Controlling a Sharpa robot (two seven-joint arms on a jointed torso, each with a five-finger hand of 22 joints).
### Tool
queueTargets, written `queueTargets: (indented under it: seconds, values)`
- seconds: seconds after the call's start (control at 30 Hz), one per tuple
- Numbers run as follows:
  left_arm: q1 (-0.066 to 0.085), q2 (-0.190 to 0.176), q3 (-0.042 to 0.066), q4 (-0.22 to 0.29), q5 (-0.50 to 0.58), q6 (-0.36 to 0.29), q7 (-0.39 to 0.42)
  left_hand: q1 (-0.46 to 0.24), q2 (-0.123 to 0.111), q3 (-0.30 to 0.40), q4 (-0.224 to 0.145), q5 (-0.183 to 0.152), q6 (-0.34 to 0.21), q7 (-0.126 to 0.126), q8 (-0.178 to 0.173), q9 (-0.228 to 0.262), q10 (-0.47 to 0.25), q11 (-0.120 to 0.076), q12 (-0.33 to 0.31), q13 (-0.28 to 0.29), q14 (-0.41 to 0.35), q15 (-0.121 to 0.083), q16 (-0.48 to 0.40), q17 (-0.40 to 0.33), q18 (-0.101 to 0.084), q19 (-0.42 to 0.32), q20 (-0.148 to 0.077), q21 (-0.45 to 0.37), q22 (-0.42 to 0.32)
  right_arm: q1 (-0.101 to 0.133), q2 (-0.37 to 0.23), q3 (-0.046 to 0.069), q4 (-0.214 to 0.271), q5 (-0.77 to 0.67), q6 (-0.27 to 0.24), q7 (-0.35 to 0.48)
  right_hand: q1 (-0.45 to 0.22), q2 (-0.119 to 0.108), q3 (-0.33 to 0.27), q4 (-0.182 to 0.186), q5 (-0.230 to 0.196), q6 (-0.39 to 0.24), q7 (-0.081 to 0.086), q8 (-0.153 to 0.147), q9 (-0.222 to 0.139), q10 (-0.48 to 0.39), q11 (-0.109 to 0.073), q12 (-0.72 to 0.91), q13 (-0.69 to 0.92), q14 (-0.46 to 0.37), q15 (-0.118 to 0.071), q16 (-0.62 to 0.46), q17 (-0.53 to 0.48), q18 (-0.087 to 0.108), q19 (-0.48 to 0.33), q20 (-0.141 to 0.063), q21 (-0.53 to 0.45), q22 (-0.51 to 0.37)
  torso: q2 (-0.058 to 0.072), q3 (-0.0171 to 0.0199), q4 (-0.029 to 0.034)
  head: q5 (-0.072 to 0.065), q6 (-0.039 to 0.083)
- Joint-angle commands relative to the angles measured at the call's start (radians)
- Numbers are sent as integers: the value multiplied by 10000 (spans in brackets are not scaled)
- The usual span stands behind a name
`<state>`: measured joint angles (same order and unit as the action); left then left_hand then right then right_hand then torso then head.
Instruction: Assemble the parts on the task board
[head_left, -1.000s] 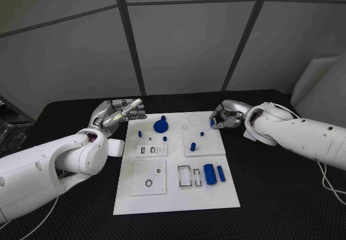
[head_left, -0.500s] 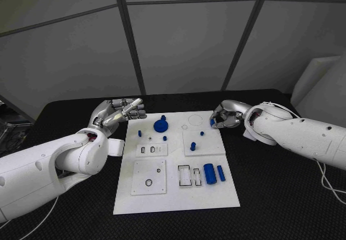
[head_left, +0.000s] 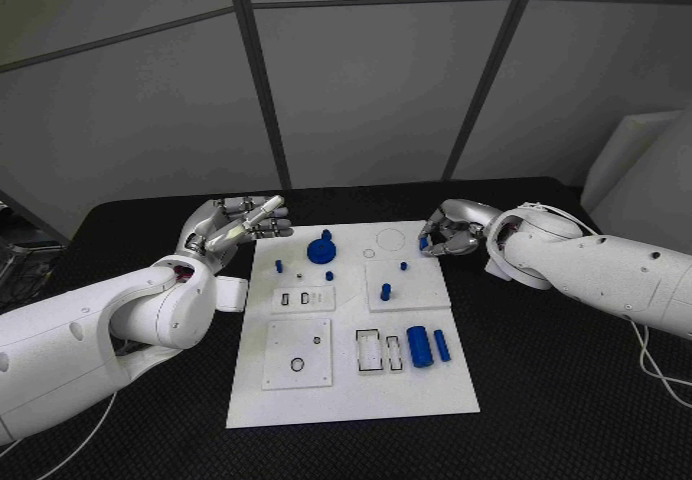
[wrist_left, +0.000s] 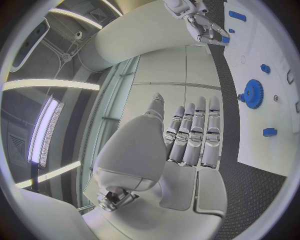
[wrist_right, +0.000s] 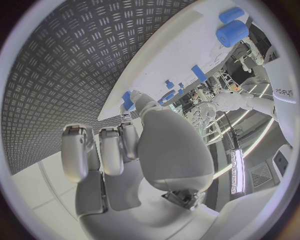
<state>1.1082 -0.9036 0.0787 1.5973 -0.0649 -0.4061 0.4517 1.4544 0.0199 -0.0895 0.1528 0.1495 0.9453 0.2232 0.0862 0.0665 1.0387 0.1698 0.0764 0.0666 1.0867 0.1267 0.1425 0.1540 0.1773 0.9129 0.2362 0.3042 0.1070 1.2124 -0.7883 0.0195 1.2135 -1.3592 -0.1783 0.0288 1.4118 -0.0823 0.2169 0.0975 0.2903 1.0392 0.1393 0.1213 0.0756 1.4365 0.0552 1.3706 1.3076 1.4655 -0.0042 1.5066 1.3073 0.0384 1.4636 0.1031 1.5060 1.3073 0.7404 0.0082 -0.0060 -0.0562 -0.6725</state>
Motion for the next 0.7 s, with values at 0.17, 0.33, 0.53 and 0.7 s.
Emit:
queueTargets:
  seconds: [0.17, 0.33, 0.53, 0.7]
  values:
    - [13, 3, 9, 14, -57, 98, 42, 61, 71, 4, -53, -38, 19, 34, -54, -8, 38, 40, -43, -1, 51, -8, -33, 12, 65, 80, -9, -43, -12, 13, -91, 5, 215, 114, -765, -162, -31, 184, 74, -3, 118, 285, -85, 131, 58, 108, -78, 133, 793, 774, -154, 4, 1351, -96, 154, -66, 49, 1490, -5, 6, -10, -12, -6]
    - [11, -2, 9, 14, -57, 96, 39, 61, 71, 4, -53, -38, 19, 34, -54, -8, 38, 40, -43, -1, 51, -8, -33, 12, 65, 80, -9, -43, -12, 15, -281, 9, 605, 294, -1224, -370, -92, 226, 77, 23, 282, 396, -140, 161, 85, 136, -128, 157, 820, 781, -198, 17, 1380, -107, 188, -109, 70, 1532, -19, 3, -25, -7, 33]
    - [10, -10, 8, -2, -57, 90, 34, 61, 71, 4, -53, -38, 19, 34, -54, -8, 38, 40, -43, -1, 51, -8, -33, 12, 65, 80, -9, -43, -12, 26, -526, 19, 1369, 463, -1397, -638, -110, 253, 85, 32, 332, 431, -160, 169, 95, 145, -145, 164, 828, 785, -213, 25, 1396, -115, 216, -125, 89, 1568, -33, -14, -23, -1, 82]
    - [10, -9, 8, -32, -57, 93, 25, 61, 71, 4, -53, -38, 19, 34, -54, -8, 38, 40, -43, -1, 51, -8, -33, 12, 65, 80, -9, -43, -12, 43, -526, 29, 2108, 453, -1442, -989, -109, 270, 93, 31, 339, 443, -168, 171, 99, 147, -153, 164, 829, 788, -218, 30, 1407, -119, 229, -130, 97, 1584, -75, -31, -24, 34, 87]
